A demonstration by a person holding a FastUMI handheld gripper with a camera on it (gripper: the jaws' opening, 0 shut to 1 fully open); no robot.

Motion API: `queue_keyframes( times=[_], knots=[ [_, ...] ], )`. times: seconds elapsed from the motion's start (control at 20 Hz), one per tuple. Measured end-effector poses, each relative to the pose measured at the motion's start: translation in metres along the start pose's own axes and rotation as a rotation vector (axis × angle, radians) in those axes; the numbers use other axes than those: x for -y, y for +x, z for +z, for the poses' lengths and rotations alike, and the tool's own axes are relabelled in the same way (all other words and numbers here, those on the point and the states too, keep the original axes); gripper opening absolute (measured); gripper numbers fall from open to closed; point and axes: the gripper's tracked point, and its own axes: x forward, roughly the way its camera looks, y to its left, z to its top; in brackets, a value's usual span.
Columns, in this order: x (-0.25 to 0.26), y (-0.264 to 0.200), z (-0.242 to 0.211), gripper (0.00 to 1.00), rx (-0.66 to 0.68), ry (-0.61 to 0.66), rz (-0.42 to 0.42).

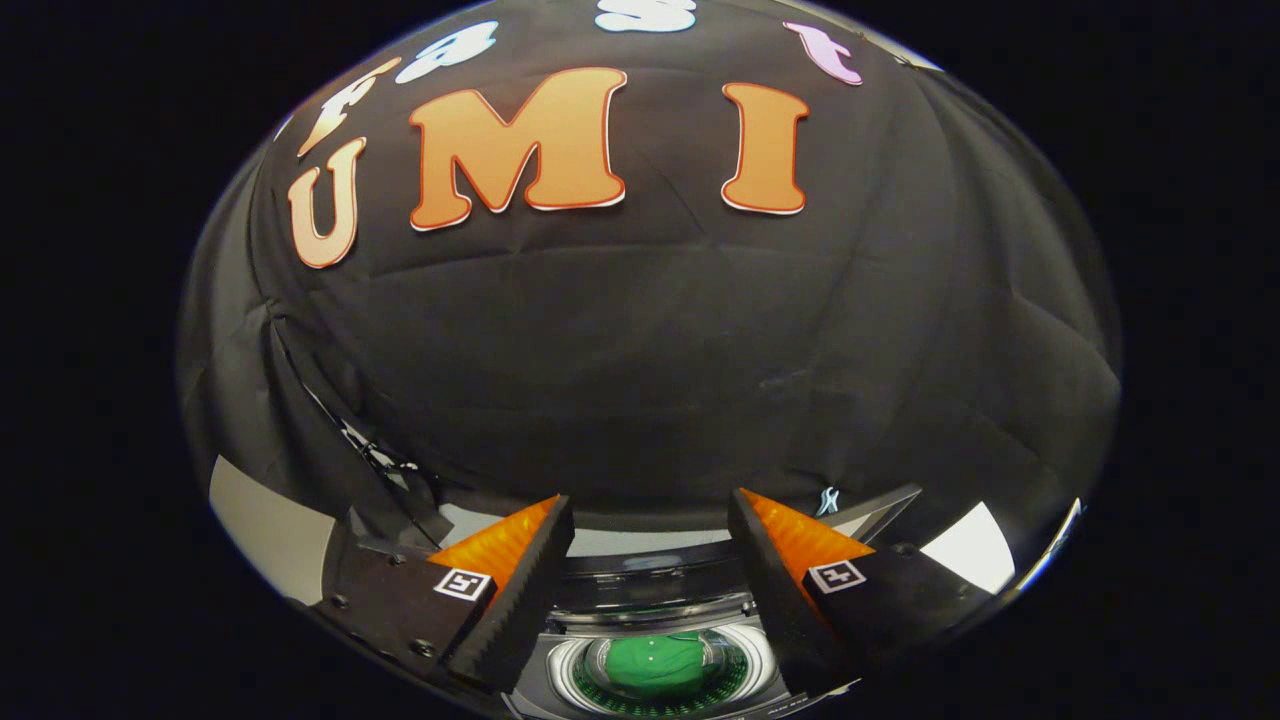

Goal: Put the clothes into the washing machine and then close the washing machine lid.

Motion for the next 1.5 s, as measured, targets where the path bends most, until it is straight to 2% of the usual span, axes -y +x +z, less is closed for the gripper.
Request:
queue_keyframes(
  times=[0.3, 0.95, 1.1, 1.2, 1.35, 1.5],
  knots=[
    [0.004, -0.020, -0.008, 1.00, 0.074, -0.005, 0.002],
    [0.017, -0.093, -0.073, 1.00, 0.073, -0.008, -0.021],
    [0.019, -0.105, -0.099, 1.00, 0.051, -0.009, -0.040],
    [0.035, -0.106, -0.132, 1.00, -0.005, -0.002, -0.101],
    [0.032, -0.110, -0.192, 1.00, -0.086, -0.003, -0.092],
    [0.034, -0.120, -0.223, 0.99, -0.122, 0.031, -0.094]
  ],
)
